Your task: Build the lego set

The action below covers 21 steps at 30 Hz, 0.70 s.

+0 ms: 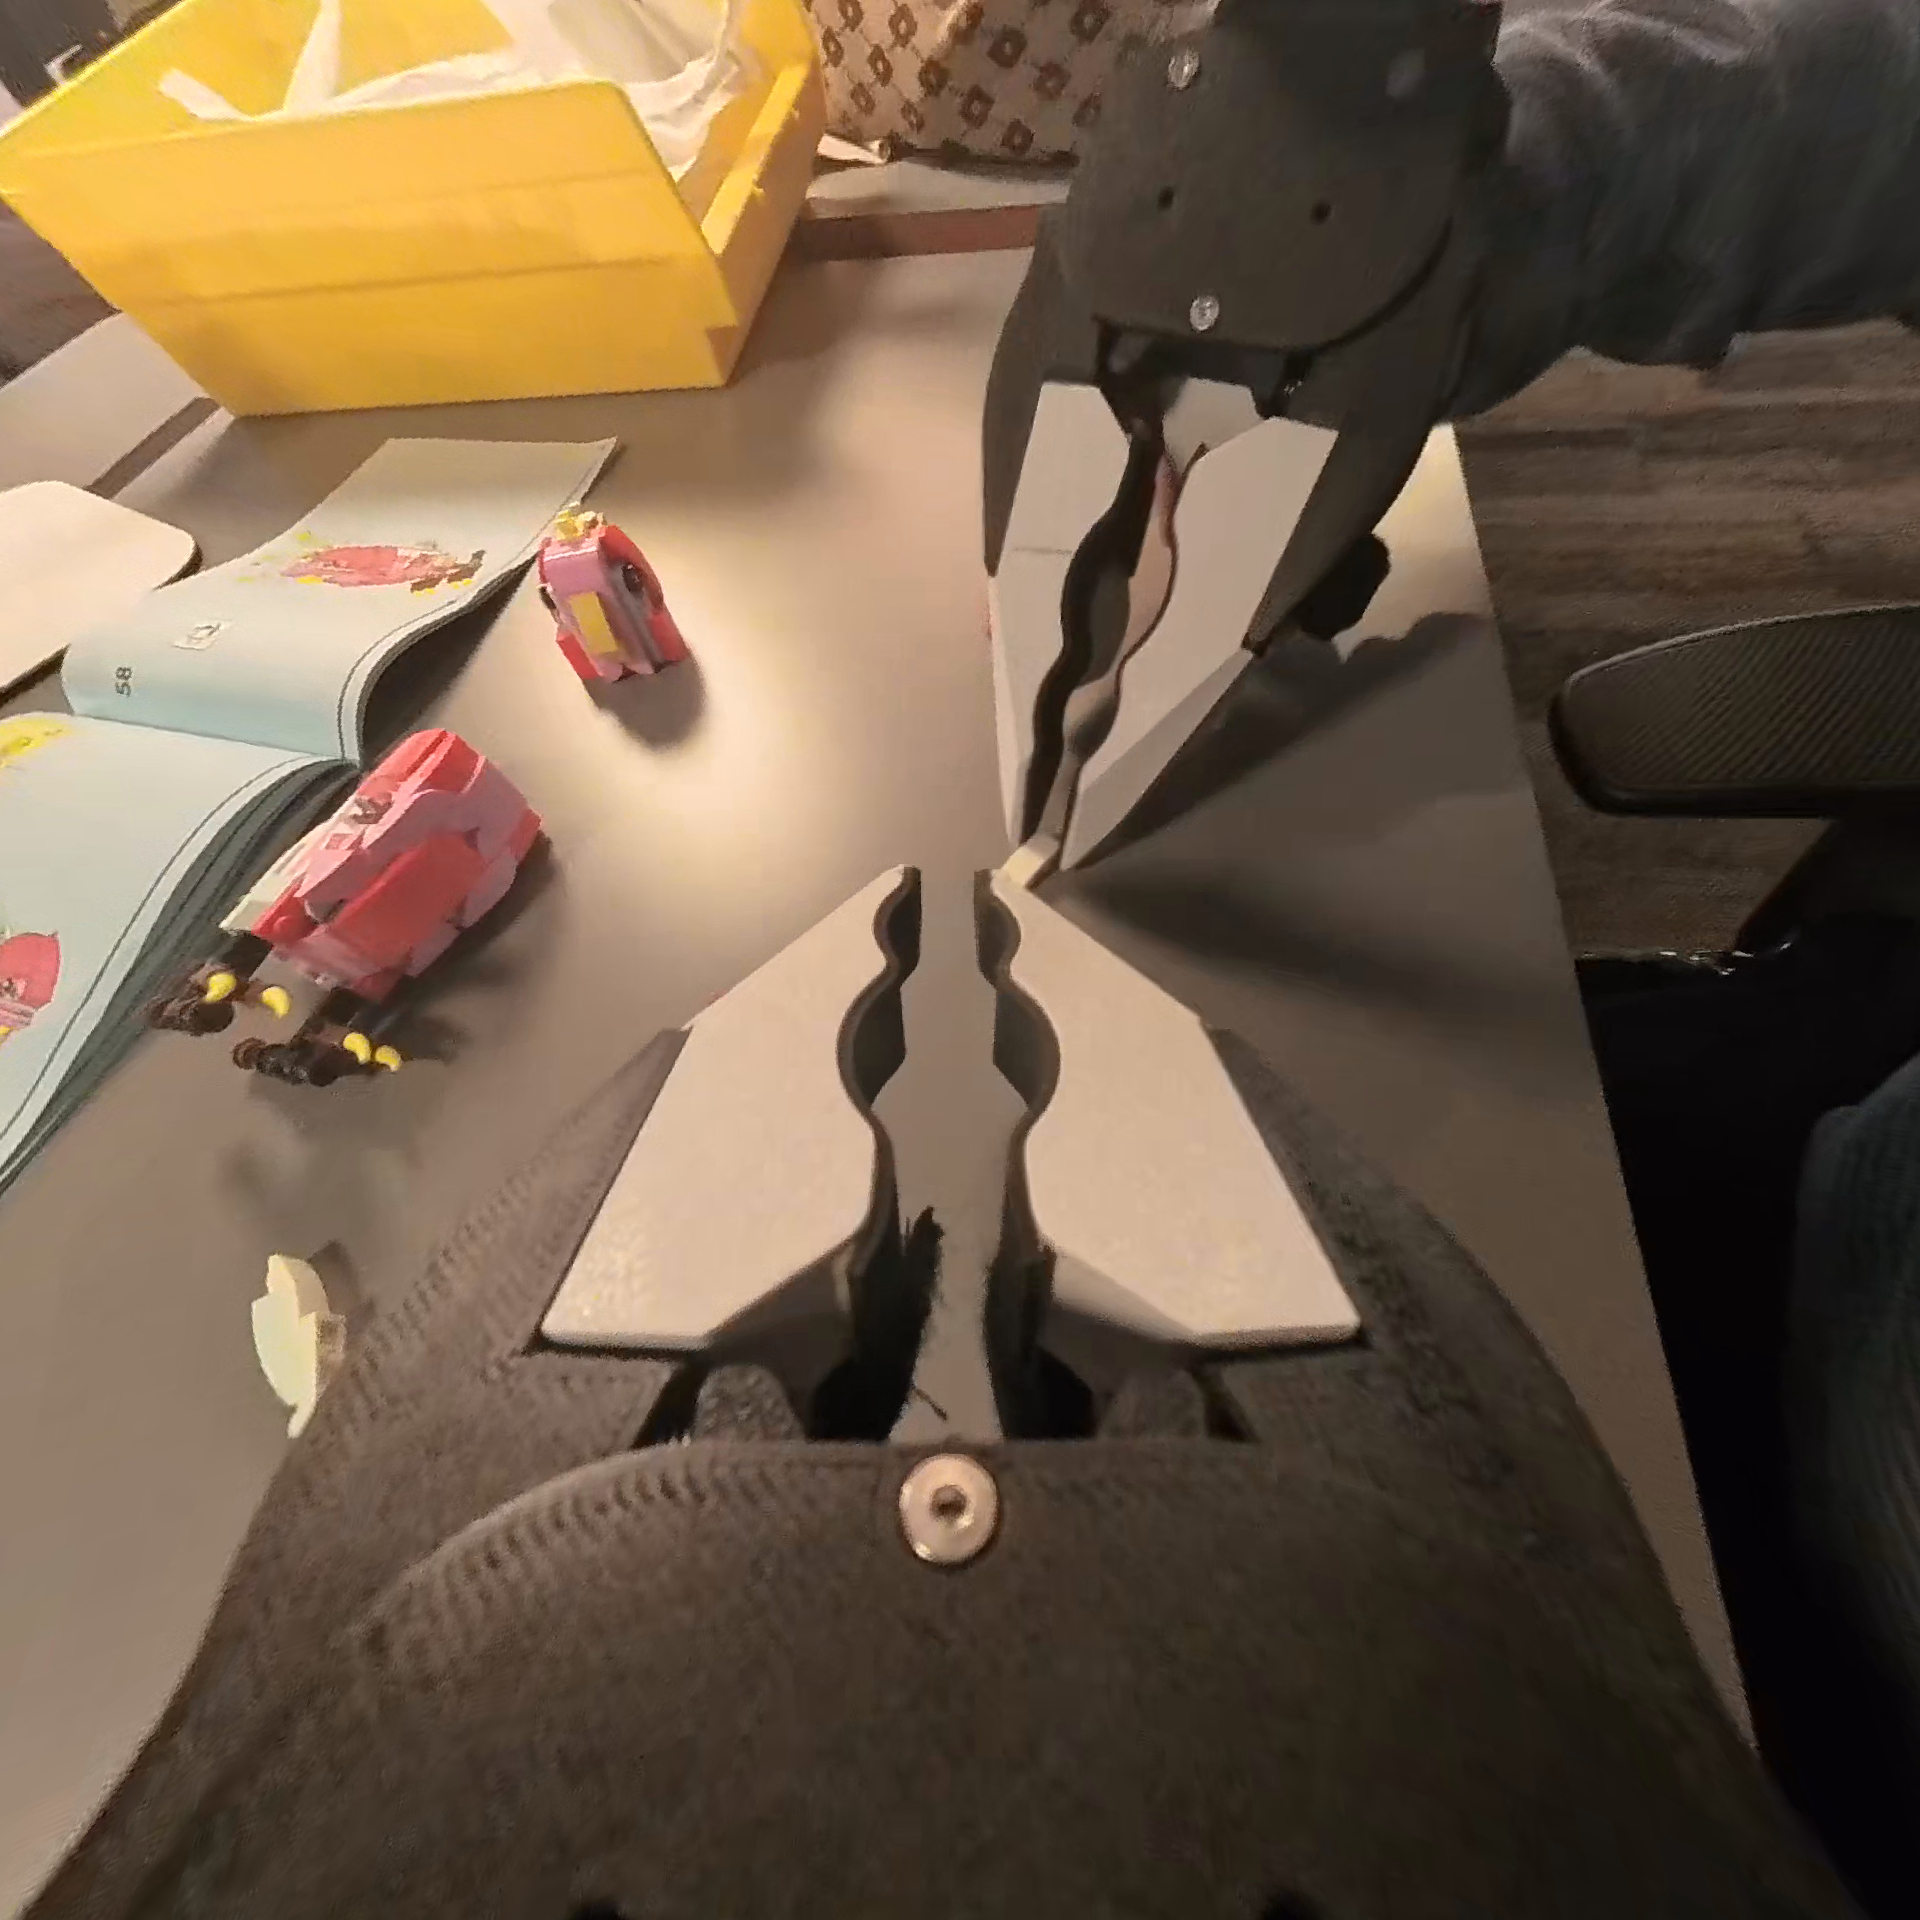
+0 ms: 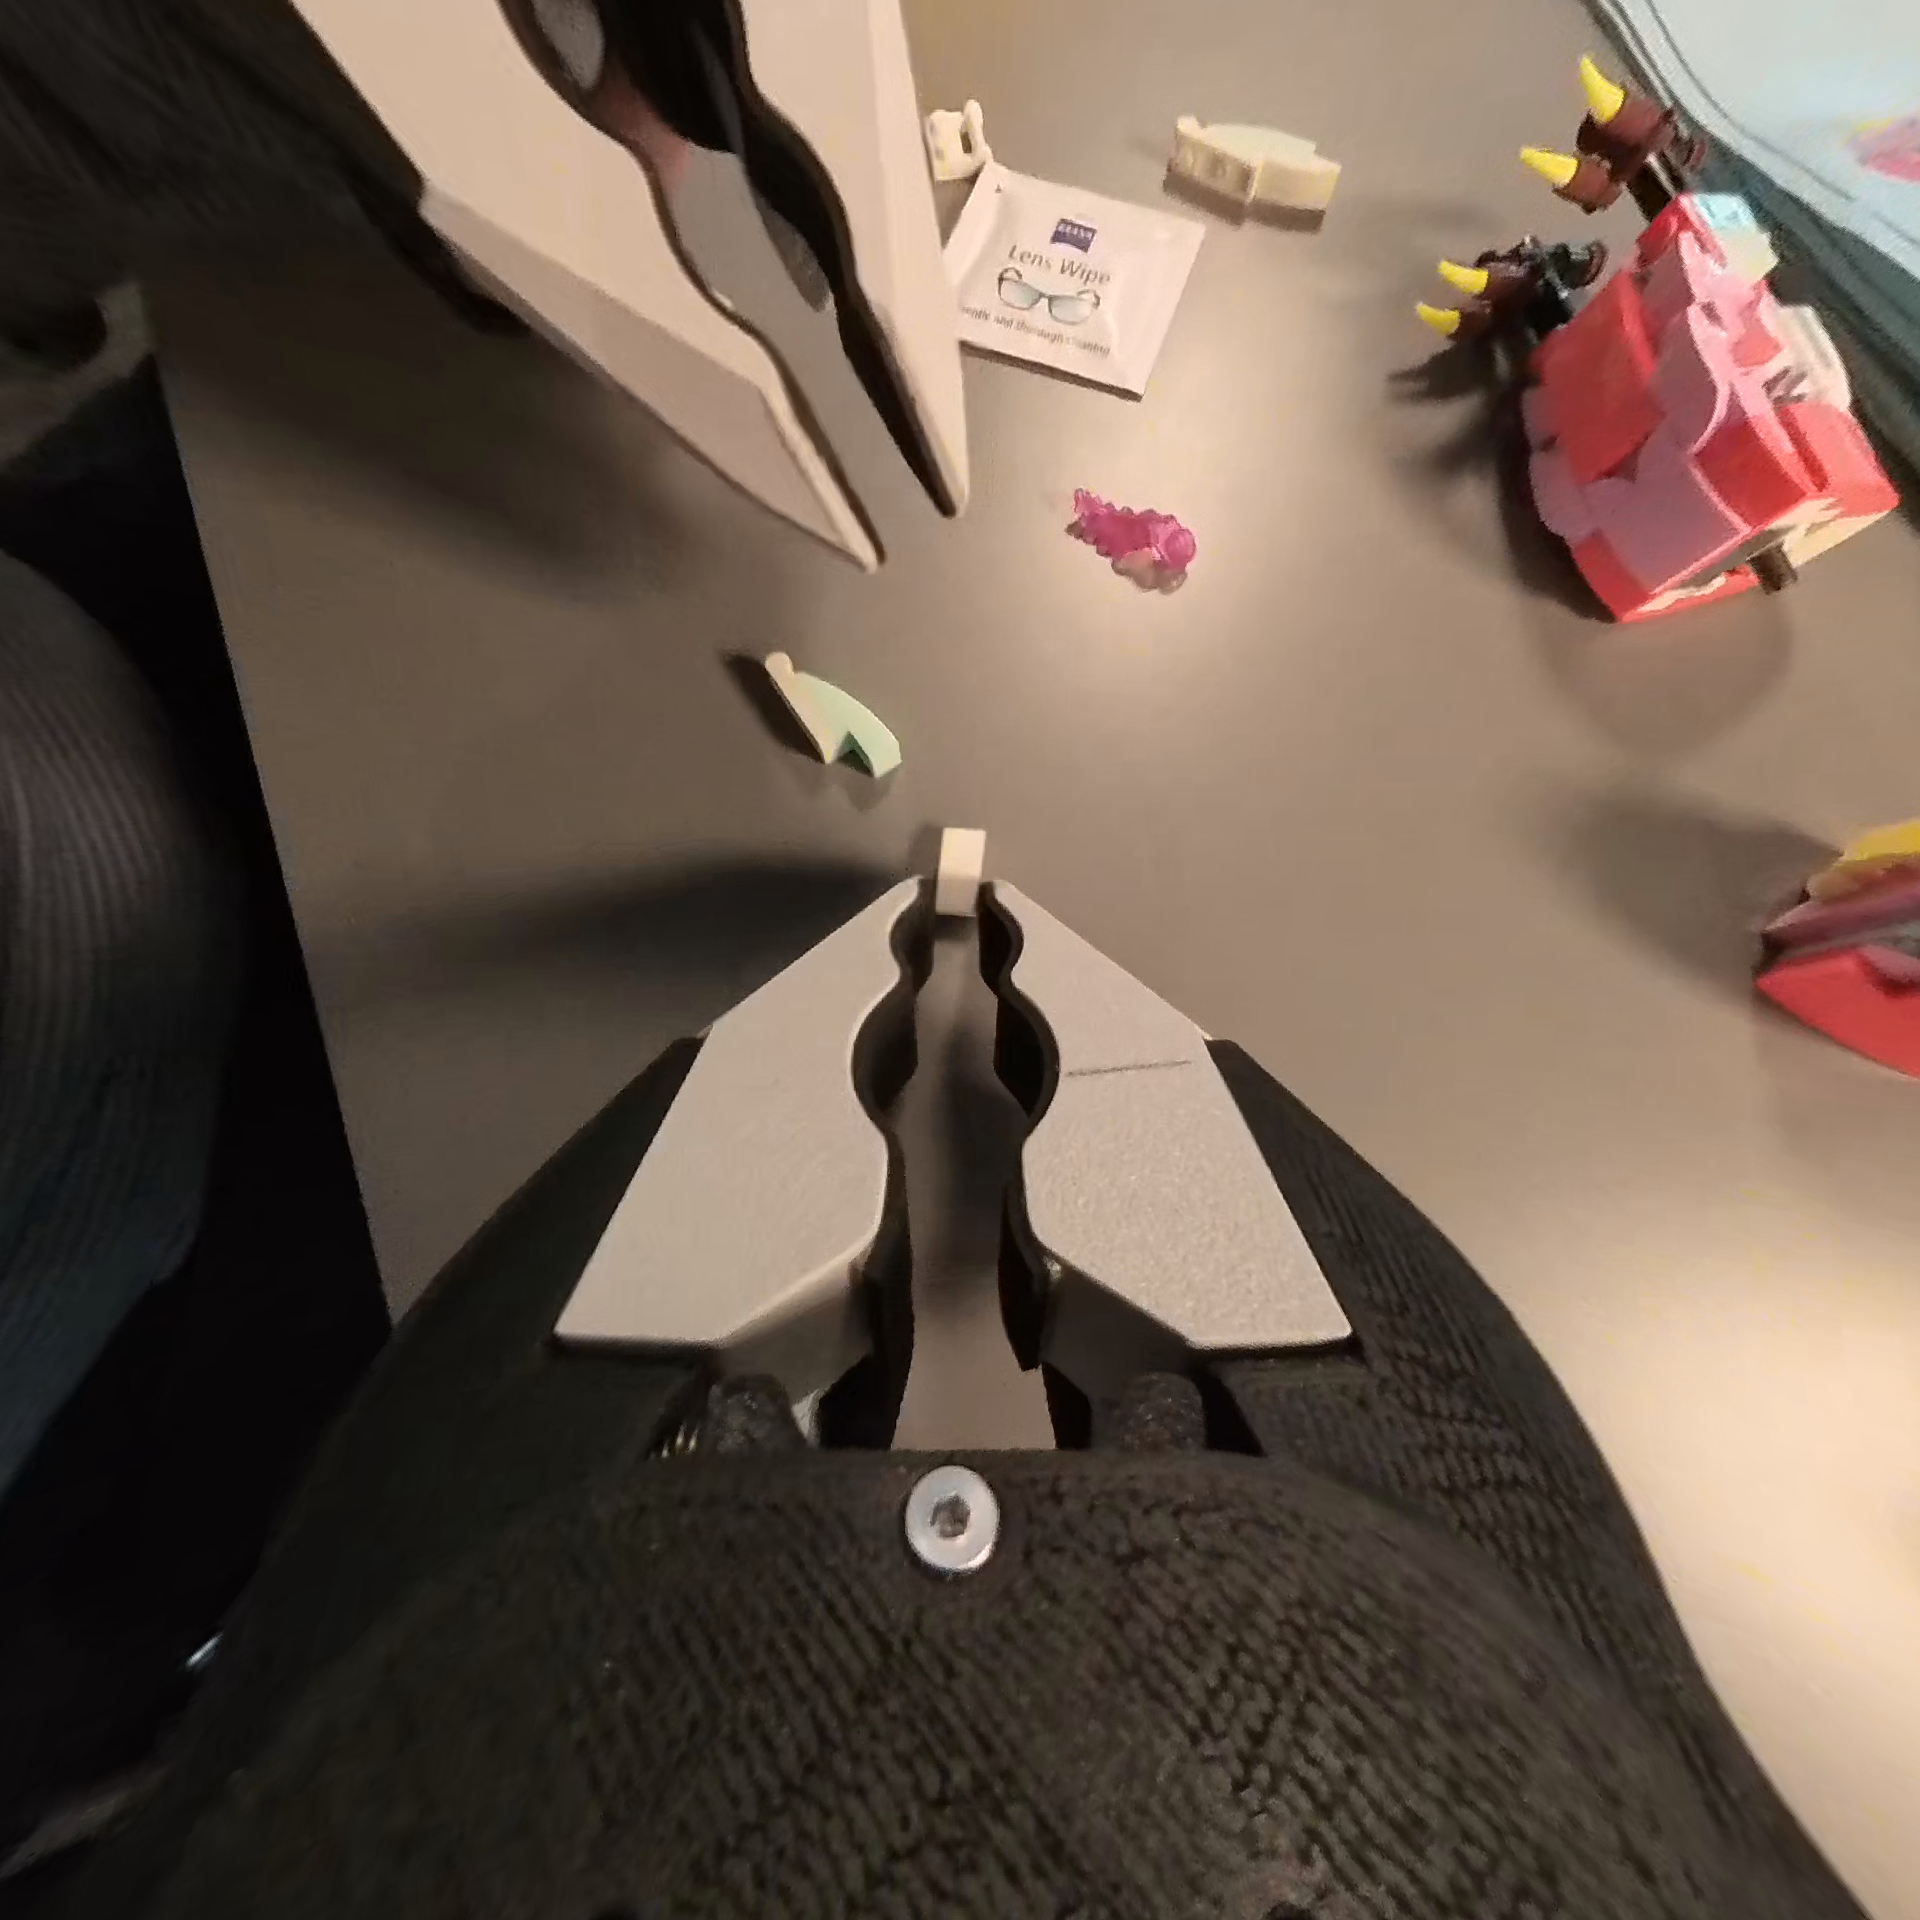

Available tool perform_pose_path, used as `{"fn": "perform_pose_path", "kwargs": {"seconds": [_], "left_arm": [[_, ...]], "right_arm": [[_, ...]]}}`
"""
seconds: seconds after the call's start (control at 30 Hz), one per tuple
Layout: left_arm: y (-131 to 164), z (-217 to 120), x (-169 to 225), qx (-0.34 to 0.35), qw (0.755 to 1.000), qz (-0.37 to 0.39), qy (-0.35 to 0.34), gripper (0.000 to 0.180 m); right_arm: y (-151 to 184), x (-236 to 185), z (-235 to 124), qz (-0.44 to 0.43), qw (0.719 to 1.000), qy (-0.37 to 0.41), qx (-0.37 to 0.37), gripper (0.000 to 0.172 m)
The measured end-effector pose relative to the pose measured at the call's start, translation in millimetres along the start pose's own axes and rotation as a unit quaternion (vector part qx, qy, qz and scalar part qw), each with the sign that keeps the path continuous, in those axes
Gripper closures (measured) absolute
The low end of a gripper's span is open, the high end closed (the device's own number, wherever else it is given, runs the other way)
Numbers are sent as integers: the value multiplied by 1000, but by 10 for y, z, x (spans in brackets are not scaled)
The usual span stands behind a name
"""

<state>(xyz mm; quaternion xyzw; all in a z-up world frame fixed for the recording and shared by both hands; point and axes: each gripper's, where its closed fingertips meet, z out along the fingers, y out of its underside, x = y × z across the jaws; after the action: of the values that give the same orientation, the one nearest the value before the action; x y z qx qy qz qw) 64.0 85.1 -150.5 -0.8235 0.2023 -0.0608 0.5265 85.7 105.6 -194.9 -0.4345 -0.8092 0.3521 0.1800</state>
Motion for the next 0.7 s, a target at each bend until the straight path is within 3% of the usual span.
{"fn": "perform_pose_path", "kwargs": {"seconds": [0.13, 0.23, 0.33, 0.37, 0.43, 0.53, 0.6, 0.7], "left_arm": [[-11, 0, 79, 9, 1000, 16, 18, 163], [-24, 20, 107, 10, 1000, 13, 17, 156], [-106, 4, 145, 35, 996, -61, 57, 151], [-157, -22, 172, 53, 991, -93, 84, 151], [-279, -96, 231, 91, 972, -159, 146, 151], [-400, -195, 320, 123, 943, -214, 225, 156], [-394, -204, 387, 119, 942, -201, 241, 165], [-331, -157, 413, 107, 963, -135, 205, 177]], "right_arm": [[-52, -18, 4, 25, 1000, -7, 10, 165], [-278, -47, -94, 34, 995, -23, 91, 165], [-491, -40, -283, -127, 977, 66, 159, 165], [-562, -68, -355, -212, 956, 112, 171, 166], [-664, -152, -460, -383, 887, 200, 165, 166], [-706, -287, -472, -541, 789, 267, 114, 166], [-726, -358, -466, -587, 752, 282, 101, 166], [-697, -369, -443, -619, 728, 283, 82, 166]]}}
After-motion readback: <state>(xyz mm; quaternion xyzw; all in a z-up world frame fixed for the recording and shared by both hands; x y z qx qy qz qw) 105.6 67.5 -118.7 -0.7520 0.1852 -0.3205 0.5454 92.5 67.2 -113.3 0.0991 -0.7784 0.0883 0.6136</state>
